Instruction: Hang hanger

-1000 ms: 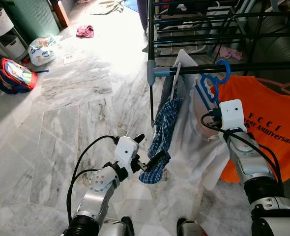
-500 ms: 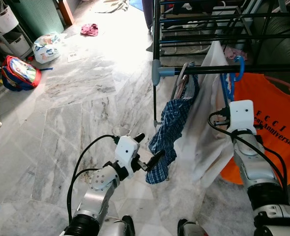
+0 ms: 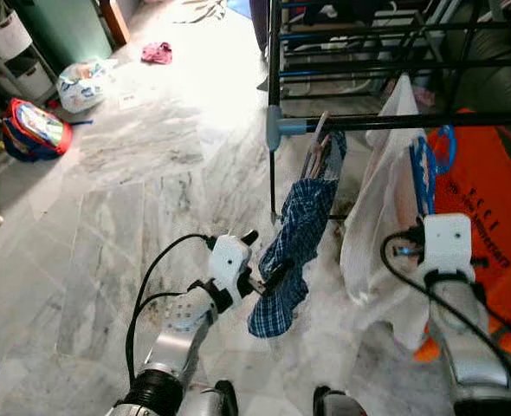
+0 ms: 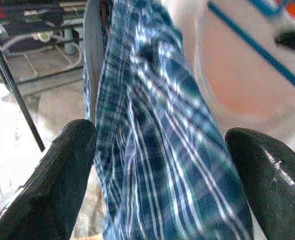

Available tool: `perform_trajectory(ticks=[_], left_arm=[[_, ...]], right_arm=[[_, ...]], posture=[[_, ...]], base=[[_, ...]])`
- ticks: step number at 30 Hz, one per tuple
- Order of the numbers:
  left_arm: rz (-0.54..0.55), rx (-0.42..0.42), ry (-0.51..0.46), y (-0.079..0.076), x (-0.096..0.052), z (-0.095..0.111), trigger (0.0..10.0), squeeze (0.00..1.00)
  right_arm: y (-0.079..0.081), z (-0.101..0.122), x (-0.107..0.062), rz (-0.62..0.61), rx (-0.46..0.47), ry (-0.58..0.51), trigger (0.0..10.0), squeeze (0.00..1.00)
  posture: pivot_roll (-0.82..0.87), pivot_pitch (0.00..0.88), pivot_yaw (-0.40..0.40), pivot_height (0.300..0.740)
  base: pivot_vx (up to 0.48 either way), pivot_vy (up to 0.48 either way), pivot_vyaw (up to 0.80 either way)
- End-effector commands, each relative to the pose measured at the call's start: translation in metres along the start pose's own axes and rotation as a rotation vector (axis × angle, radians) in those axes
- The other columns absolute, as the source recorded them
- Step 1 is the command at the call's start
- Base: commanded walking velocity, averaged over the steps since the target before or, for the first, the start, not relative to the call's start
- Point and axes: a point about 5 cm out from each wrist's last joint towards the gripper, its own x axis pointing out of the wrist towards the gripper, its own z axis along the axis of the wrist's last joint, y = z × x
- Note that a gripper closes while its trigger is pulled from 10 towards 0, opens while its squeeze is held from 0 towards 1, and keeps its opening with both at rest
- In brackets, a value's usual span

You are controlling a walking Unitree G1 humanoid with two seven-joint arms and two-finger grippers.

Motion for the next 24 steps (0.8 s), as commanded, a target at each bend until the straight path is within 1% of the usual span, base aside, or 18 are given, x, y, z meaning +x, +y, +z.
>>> perform_trajectory(ticks=[1,3,4,5,6,7,8,9,10,11,13,16,17,18,20,23,24], left_arm=[[0.032,0.019,0.015,0.004,-0.001,-0.002,10.0,0.0],[0.067,0.056,0.021,0.006,0.0,-0.001,10.0,0.0],[0.067,0.056,0.021,0.006,0.0,-0.001,10.0,0.0],[0.082,0.057,0.028,0.007,0.001,-0.002,10.0,0.0],[0.107,0.064,0.035,0.01,0.001,-0.003,10.0,0.0],[0.13,0.07,0.041,0.012,0.0,-0.004,10.0,0.0],[0.156,0.079,0.059,0.014,-0.001,-0.007,10.0,0.0],[0.156,0.079,0.059,0.014,-0.001,-0.007,10.0,0.0],[0.176,0.082,0.067,0.015,-0.003,-0.009,10.0,0.0],[0.198,0.095,0.076,0.016,-0.005,-0.01,10.0,0.0],[0.221,0.113,0.091,0.018,-0.008,-0.013,10.0,0.0],[0.229,0.122,0.095,0.019,-0.01,-0.014,10.0,0.0],[0.258,0.136,0.094,0.023,-0.013,-0.015,10.0,0.0],[0.274,0.138,0.095,0.025,-0.015,-0.015,10.0,0.0],[0.336,0.133,0.101,0.034,-0.018,-0.015,10.0,0.0],[0.393,0.144,0.111,0.04,-0.021,-0.017,10.0,0.0],[0.422,0.135,0.114,0.042,-0.021,-0.016,10.0,0.0]], right_arm=[[0.0,0.005,-0.009,-0.024,0.0,-0.023,0.0,0.0],[0.0,0.001,-0.018,-0.038,-0.008,-0.011,0.0,0.0],[0.0,0.001,-0.018,-0.038,-0.008,-0.011,0.0,0.0],[0.0,0.0,-0.021,-0.04,-0.004,-0.004,1.5,0.0],[0.001,-0.001,-0.025,-0.043,0.001,0.001,2.4,0.0],[0.001,-0.001,-0.029,-0.045,0.005,0.004,2.4,0.0],[0.002,-0.002,-0.035,-0.047,0.016,0.009,5.1,0.0],[0.002,-0.002,-0.035,-0.047,0.016,0.009,5.1,0.0],[0.003,-0.003,-0.04,-0.05,0.028,0.015,8.5,0.0],[0.005,-0.005,-0.046,-0.047,0.045,0.025,10.0,0.0],[0.009,-0.007,-0.055,-0.037,0.075,0.041,10.0,0.0],[0.012,-0.009,-0.059,-0.027,0.09,0.05,10.0,0.0],[0.016,-0.012,-0.061,-0.014,0.11,0.066,10.0,0.0],[0.018,-0.014,-0.062,-0.009,0.121,0.072,10.0,0.0],[0.023,-0.013,-0.06,0.016,0.127,0.069,10.0,0.0],[0.028,-0.014,-0.055,0.047,0.13,0.067,10.0,0.0],[0.028,-0.013,-0.053,0.056,0.131,0.066,10.0,0.0]], posture=[[-0.14,0.211,0.113,0.74],[-0.15,0.208,0.111,0.74],[-0.15,0.208,0.111,0.74],[-0.16,0.208,0.109,0.74],[-0.17,0.209,0.109,0.74],[-0.18,0.21,0.11,0.74],[-0.19,0.211,0.114,0.74],[-0.19,0.211,0.114,0.74],[-0.2,0.214,0.115,0.74],[-0.22,0.218,0.111,0.74],[-0.21,0.217,0.108,0.74],[-0.2,0.206,0.099,0.74],[-0.18,0.182,0.093,0.74],[-0.18,0.182,0.093,0.74],[-0.14,0.141,0.081,0.74],[-0.12,0.125,0.076,0.74],[-0.11,0.111,0.069,0.74]], base=[[0.0,0.0,0.0],[0.0,0.0,0.0],[0.0,0.0,0.0],[0.0,0.0,0.0],[0.0,0.0,0.0],[0.0,0.0,0.0],[0.0,0.0,0.0],[0.0,0.0,0.0],[0.0,0.0,0.0],[0.0,0.0,0.0],[0.0,0.0,0.0],[0.0,0.0,0.0],[0.0,0.0,0.0],[0.0,0.0,0.0],[0.0,0.0,0.0],[0.0,0.0,0.0],[0.0,0.0,0.0]])
